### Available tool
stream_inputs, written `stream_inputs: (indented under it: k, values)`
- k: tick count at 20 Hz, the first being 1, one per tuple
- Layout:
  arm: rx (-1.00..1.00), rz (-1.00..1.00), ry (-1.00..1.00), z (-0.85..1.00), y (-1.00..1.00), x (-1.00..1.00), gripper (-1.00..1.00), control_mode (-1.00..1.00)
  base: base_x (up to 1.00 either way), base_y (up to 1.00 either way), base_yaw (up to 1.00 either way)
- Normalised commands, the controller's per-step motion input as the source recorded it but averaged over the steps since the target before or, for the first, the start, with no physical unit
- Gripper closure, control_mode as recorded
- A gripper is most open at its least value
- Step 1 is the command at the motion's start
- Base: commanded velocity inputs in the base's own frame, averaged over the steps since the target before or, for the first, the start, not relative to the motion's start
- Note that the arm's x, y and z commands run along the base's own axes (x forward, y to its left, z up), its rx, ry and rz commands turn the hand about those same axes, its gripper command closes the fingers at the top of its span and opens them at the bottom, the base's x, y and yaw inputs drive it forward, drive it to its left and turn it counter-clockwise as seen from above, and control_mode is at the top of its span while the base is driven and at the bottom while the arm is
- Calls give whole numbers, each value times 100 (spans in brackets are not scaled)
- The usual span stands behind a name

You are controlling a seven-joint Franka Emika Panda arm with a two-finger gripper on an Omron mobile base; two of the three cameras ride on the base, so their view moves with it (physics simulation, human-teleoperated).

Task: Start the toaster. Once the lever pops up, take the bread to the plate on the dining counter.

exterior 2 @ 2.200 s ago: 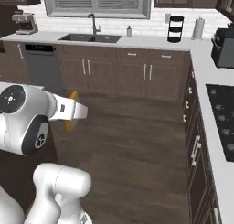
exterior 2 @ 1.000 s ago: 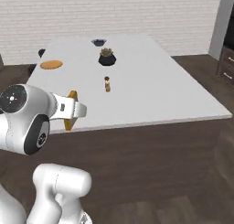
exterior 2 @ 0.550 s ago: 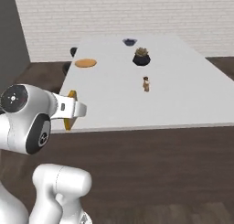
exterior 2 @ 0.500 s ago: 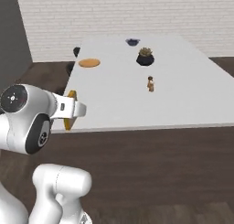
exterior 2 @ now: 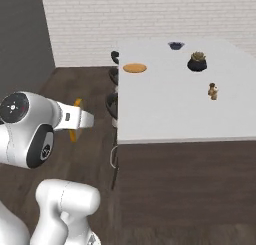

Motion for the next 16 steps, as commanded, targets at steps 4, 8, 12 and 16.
stream_inputs:
  k: [4,8,12,16]
  values:
    - [0,0,0,0,0,0,100,100,11,84,0]
    - [0,0,0,0,0,0,100,100,46,66,-8]
    - [0,0,0,0,0,0,100,100,67,57,-13]
    - [0,0,0,0,0,0,100,100,64,39,-24]
